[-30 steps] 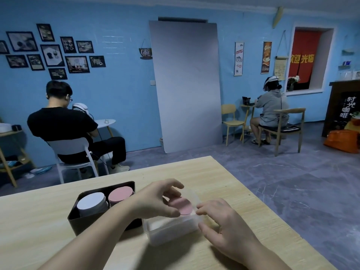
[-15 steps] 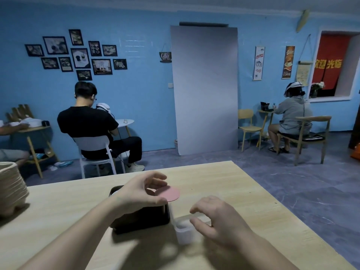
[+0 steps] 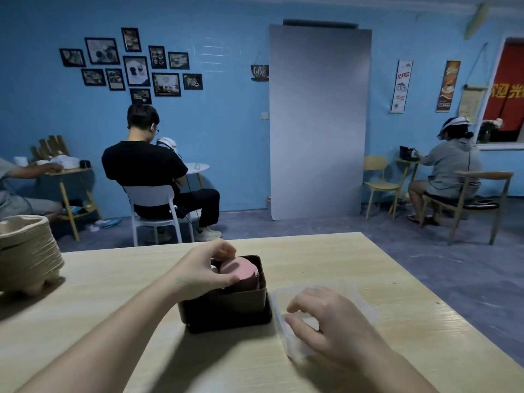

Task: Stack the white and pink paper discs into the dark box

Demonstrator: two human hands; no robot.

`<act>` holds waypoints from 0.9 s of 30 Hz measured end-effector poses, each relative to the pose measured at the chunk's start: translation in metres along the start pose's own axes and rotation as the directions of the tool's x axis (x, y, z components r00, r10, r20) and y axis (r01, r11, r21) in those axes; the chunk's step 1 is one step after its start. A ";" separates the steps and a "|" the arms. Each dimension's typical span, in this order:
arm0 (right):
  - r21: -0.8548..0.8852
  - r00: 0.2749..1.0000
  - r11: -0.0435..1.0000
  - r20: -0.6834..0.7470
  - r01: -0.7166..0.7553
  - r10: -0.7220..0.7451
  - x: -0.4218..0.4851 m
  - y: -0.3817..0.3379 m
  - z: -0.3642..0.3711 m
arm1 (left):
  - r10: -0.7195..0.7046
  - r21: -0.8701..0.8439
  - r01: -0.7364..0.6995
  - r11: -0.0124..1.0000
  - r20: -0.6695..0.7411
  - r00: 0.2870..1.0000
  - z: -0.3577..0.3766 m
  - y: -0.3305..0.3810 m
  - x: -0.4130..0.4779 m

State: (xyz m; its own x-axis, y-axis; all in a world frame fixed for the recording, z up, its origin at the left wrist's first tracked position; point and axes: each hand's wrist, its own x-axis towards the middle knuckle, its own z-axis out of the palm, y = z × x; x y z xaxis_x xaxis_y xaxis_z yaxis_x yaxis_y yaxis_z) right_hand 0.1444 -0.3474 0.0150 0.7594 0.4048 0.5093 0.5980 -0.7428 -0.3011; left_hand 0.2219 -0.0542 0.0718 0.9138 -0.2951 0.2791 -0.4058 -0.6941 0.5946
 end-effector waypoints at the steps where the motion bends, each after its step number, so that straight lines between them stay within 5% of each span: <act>1: 0.000 1.000 1.000 0.001 -0.001 0.001 0.000 0.000 0.000 | 0.002 0.024 -0.002 1.000 -0.004 1.000 0.001 -0.001 0.003; 10: 0.000 1.000 1.000 0.025 -0.007 0.007 0.000 -0.002 -0.002 | 0.024 0.345 -0.025 0.938 0.007 1.000 0.011 -0.001 0.011; 27: -0.001 0.993 0.997 0.086 -0.075 0.075 0.003 -0.007 -0.007 | 0.014 0.342 0.012 0.940 -0.074 0.997 0.014 0.003 0.004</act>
State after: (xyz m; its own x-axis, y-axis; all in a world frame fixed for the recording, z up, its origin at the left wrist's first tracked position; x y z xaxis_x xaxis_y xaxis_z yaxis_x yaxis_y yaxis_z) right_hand 0.1407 -0.3449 0.0245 0.8213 0.3921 0.4144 0.5389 -0.7717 -0.3377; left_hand 0.2244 -0.0669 0.0639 0.9040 -0.2560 0.3424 -0.3646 -0.8800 0.3044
